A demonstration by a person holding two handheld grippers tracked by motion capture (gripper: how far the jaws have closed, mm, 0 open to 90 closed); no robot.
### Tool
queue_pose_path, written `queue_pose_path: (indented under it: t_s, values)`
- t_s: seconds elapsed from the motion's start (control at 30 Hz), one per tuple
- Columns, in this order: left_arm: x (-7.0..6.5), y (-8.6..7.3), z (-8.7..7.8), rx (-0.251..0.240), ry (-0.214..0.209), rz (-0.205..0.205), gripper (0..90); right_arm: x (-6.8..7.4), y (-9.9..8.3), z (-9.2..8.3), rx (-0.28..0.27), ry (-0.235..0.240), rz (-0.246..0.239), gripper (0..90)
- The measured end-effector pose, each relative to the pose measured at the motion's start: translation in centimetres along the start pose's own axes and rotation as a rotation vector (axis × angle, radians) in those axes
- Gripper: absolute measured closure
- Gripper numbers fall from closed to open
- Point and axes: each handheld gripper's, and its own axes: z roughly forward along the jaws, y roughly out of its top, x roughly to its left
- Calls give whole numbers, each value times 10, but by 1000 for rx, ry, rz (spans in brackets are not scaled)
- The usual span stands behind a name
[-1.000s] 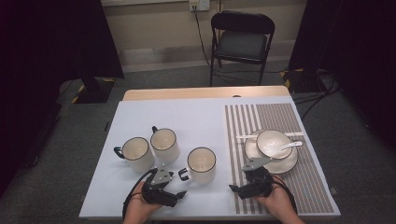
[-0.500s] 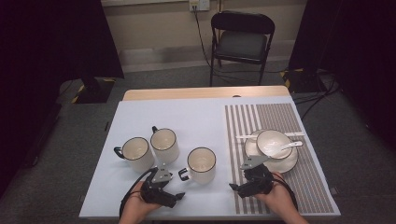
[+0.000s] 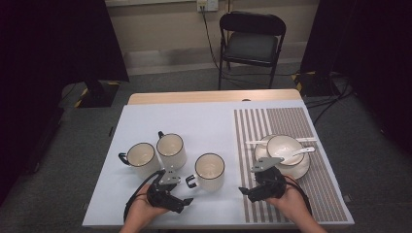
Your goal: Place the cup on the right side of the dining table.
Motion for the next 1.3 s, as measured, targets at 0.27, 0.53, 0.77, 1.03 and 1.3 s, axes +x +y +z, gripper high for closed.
queue_pose_path:
  t_s: [0.27, 0.53, 0.77, 1.03, 1.3]
  values:
    - [1, 2, -4, -24, 1, -17, 123, 0, 12, -6, -5, 2, -15, 143]
    - [1, 7, -4, -25, 12, -7, 143, -1, 29, -12, -16, 16, -20, 143]
    - [2, 11, -8, -49, 20, -29, 151, 0, 41, -16, -27, 25, -29, 143]
    - [2, 14, -11, -62, 10, -60, 152, 0, 51, -18, -34, 43, -21, 143]
    - [1, 17, -13, -86, 27, -68, 157, -2, 64, -20, -36, 53, -8, 143]
